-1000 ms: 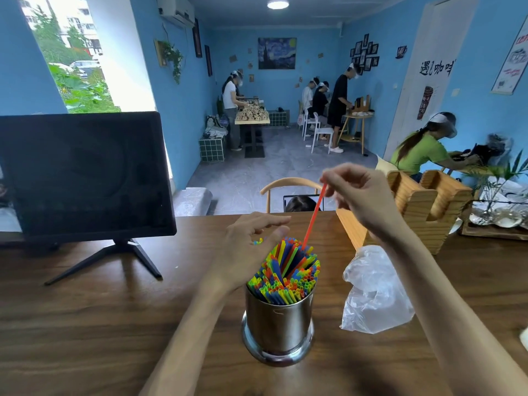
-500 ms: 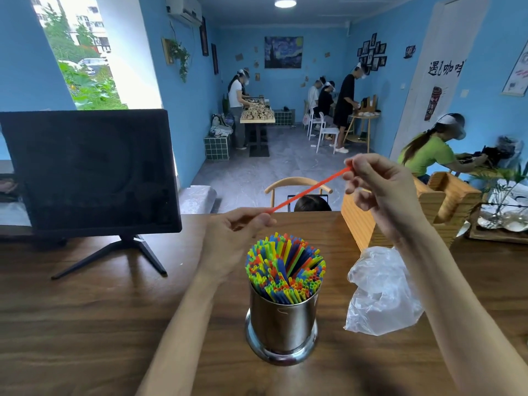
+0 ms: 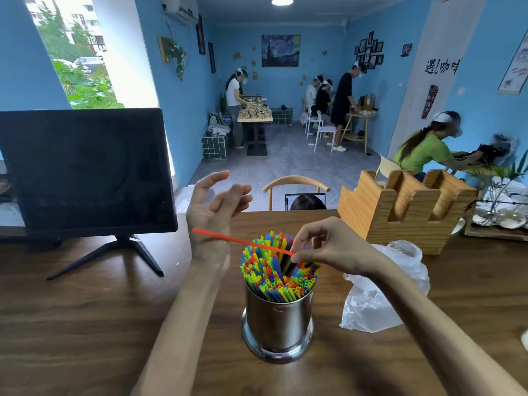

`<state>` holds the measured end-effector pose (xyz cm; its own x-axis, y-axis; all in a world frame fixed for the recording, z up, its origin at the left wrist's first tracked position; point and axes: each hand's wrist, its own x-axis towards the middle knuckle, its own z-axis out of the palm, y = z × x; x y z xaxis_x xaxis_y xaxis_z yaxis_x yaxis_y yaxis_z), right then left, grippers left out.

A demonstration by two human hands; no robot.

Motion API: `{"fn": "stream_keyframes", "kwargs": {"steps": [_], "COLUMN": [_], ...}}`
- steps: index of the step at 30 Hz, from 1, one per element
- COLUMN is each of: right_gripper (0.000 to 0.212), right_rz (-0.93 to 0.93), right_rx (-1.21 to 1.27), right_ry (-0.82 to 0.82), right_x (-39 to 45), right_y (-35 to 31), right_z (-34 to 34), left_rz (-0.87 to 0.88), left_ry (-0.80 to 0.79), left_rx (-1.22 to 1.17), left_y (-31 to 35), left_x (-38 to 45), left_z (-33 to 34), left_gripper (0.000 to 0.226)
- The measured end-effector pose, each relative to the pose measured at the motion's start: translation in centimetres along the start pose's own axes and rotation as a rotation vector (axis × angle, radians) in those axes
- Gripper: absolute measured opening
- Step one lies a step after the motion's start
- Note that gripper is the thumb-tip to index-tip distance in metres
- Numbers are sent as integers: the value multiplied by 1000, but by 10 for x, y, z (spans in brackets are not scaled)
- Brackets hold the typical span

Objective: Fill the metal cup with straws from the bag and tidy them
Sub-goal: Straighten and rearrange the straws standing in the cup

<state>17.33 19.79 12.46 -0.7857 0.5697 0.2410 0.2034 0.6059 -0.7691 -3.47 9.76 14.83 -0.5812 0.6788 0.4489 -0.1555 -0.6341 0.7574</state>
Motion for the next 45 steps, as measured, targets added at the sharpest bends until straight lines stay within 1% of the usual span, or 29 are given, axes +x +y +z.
{"fn": "stream_keyframes", "kwargs": {"steps": [2,4,6,8,12,15,17,20,22,24,26,28,30,33,36,39,41,43,44,45], "right_gripper": [10,10,10,11,12,13,12,9,5,4,5,7,7,8,12,15,12,10,11,16], "right_rz": [-3,-14,-1,31,64,84,107,136,142,150,157,167,176,222,238,223,224,224,221,220], "right_rx": [-19,7,37,16,-2,4,-17,-43,9,131,280,366,389,374,350,306,269,247,238,233], "right_ry": [6,67,159,210,149,174,189,181,242,370,488,549,583,634,650,643,663,727,769,800], "right_x": [0,1,3,3,1,3,4,2,0,-4,-9,-14,-18,-24,-30,-34,-35,-35,-34,-33], "right_y": [1,2,4,5,7,8,9,9,9,10,11,12,13,16,18,15,13,11,11,9], "right_z": [3,5,6,6,11,15,17,20,19,19,21,27,33,40,47,53,59,68,74,80], "left_rz": [67,76,49,59,239,321,352,353,347,325,279,207,146,30,-28,-55,-102,-172,-205,-231], "left_ry": [-64,-113,-113,-100,-101,-112,-110,-93,-97,-142,-221,-309,-376,-464,-579,-634,-642,-636,-623,-604], "left_rx": [85,94,40,22,187,213,252,305,332,358,401,482,626,842,965,950,882,738,652,587], "left_y": [0,1,4,7,7,5,2,-1,-1,-1,-6,-14,-24,-37,-42,-38,-37,-37,-38,-40], "left_x": [-4,-9,-14,-18,-22,-24,-26,-24,-19,-15,-13,-14,-13,-11,-10,-12,-14,-19,-23,-28], "left_z": [5,6,7,8,12,14,16,19,18,15,12,8,0,-14,-28,-37,-42,-46,-49,-51], "left_gripper": [29,27,27,26,20,24,25,26,28,31,32,29,24,8,27,32,34,39,45,53]}}
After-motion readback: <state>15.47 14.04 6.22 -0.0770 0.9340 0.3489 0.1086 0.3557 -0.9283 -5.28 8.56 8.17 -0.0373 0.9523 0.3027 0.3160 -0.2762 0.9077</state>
